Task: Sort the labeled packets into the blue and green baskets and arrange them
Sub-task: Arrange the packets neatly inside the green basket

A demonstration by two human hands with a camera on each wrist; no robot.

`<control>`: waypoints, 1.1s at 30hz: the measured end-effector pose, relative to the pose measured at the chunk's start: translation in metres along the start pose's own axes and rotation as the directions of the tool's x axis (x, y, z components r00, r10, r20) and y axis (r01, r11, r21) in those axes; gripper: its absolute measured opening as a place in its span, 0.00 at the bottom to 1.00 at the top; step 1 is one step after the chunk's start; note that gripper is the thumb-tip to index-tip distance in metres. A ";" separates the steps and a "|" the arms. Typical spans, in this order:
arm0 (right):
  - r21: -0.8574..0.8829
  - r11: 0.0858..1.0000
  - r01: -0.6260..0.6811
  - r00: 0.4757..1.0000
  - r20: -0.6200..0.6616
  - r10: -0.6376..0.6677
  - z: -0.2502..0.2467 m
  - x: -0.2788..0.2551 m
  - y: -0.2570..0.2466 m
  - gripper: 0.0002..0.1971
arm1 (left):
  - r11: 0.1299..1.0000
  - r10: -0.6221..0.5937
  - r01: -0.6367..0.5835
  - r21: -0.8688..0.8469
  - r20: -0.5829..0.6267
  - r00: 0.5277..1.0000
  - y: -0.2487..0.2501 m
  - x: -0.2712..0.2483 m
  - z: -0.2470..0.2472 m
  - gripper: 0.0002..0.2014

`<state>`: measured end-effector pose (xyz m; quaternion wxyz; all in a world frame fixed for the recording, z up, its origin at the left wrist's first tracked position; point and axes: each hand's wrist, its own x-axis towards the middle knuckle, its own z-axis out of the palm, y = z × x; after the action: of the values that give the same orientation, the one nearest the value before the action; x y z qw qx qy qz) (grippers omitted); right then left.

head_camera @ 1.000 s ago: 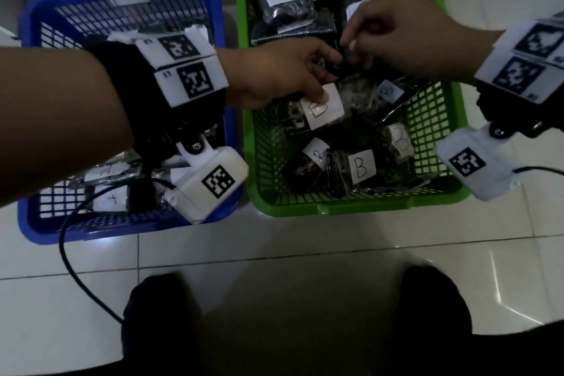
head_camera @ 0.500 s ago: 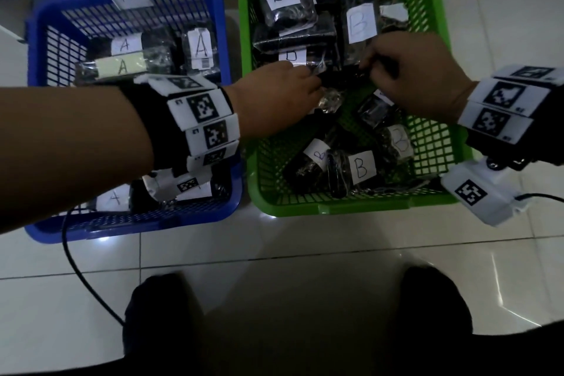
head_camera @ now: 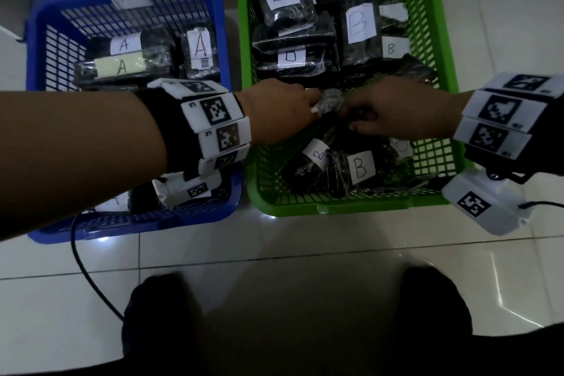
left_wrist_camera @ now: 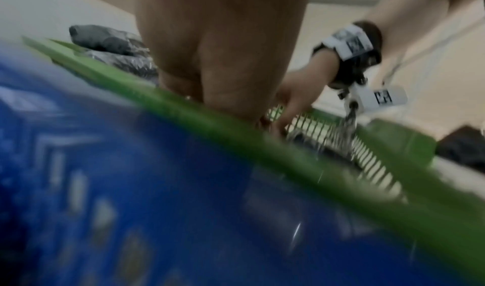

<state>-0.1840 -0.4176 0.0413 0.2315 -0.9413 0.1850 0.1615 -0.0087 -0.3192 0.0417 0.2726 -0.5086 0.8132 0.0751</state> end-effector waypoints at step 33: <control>-0.039 0.996 -0.085 0.924 0.371 0.093 -0.008 0.005 0.000 0.15 | 0.891 0.010 0.018 -0.453 0.058 0.998 -0.010 0.003 -0.010 0.27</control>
<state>-0.1773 -0.4230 0.0462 0.2445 -0.8867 0.1785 0.3494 -0.0052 -0.3304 0.0498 0.1704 -0.5574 0.7639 0.2770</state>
